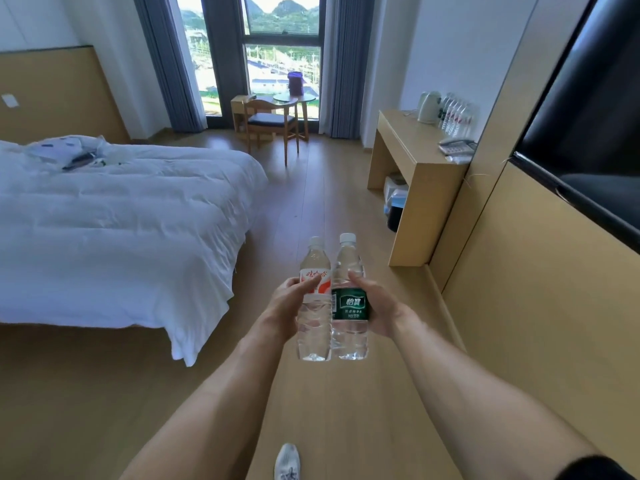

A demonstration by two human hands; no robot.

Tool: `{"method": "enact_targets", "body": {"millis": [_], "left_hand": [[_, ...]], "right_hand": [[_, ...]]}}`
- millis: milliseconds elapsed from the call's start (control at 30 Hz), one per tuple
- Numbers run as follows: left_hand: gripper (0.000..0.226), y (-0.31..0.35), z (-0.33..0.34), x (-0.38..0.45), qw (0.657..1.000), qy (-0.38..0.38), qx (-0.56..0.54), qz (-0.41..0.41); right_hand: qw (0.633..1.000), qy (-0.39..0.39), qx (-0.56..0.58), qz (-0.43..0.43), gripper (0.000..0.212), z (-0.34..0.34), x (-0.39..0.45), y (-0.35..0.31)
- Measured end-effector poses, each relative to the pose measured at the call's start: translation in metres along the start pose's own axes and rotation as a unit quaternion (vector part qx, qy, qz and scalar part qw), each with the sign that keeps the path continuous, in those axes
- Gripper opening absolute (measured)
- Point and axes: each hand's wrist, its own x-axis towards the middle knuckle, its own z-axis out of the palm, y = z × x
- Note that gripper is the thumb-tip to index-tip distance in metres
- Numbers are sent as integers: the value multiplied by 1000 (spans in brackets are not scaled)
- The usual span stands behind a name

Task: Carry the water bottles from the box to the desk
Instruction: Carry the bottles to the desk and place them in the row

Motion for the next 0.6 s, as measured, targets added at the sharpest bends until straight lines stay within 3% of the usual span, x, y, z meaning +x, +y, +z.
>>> {"method": "enact_targets", "body": {"millis": [167,600], "left_hand": [[57,52,-6,92,1000,-17,-3,-10],[66,167,-20,281,998,-57,7,-6]], "right_hand": [[999,39,-3,3,51,-5,81,-55],[999,41,11,-23,51,-18,248,-171]]}}
